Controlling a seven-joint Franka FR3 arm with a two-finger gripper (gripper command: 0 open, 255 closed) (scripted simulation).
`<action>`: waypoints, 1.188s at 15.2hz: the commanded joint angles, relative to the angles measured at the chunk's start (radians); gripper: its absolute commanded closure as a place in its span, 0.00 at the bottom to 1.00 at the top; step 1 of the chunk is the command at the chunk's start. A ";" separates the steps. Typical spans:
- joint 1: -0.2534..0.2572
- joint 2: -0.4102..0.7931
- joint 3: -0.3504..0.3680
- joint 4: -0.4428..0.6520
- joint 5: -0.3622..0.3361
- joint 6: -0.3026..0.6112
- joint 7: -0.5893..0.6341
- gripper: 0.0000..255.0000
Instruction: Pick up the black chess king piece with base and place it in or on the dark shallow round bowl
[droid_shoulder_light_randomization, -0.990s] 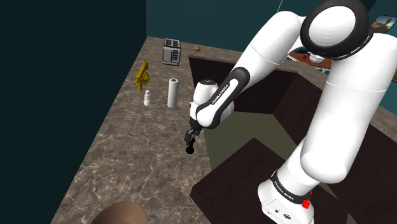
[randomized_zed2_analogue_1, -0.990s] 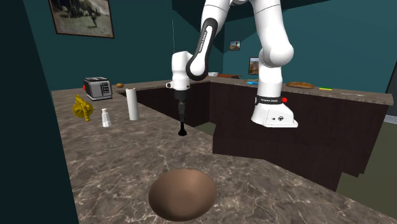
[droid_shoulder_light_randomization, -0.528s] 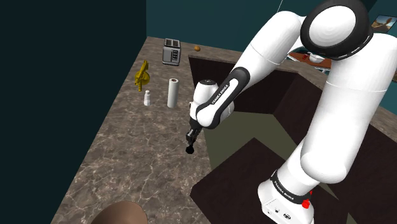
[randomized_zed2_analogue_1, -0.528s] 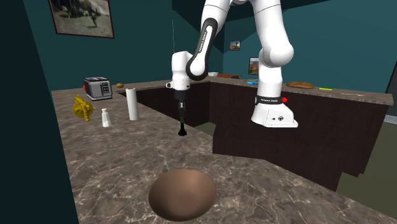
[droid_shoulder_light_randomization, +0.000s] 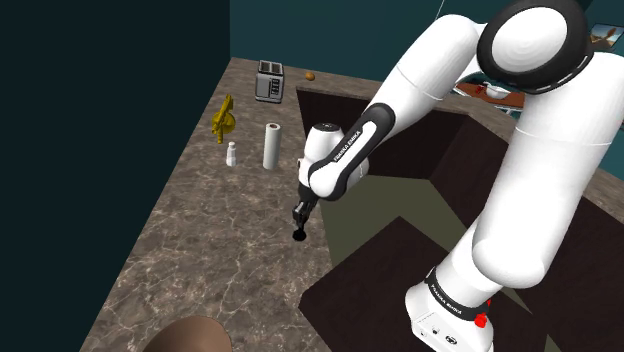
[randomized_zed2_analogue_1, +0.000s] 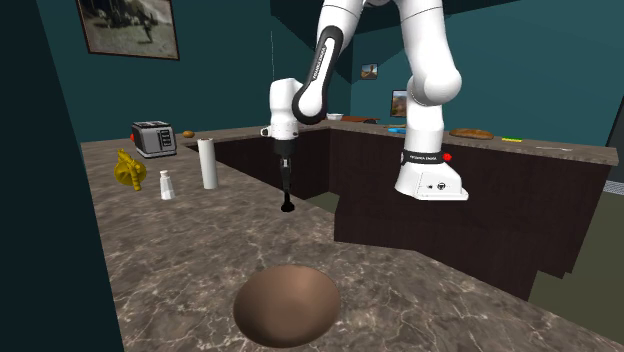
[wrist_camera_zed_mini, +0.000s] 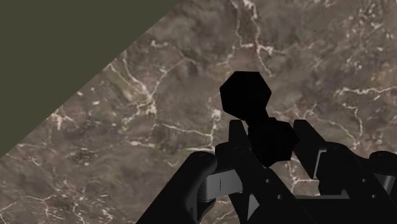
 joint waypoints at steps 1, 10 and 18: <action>-0.003 -0.028 0.004 -0.005 0.005 -0.024 -0.004 1.00; -0.011 -0.167 0.016 -0.014 0.032 -0.153 -0.019 1.00; -0.012 -0.279 0.019 -0.005 0.049 -0.273 -0.028 1.00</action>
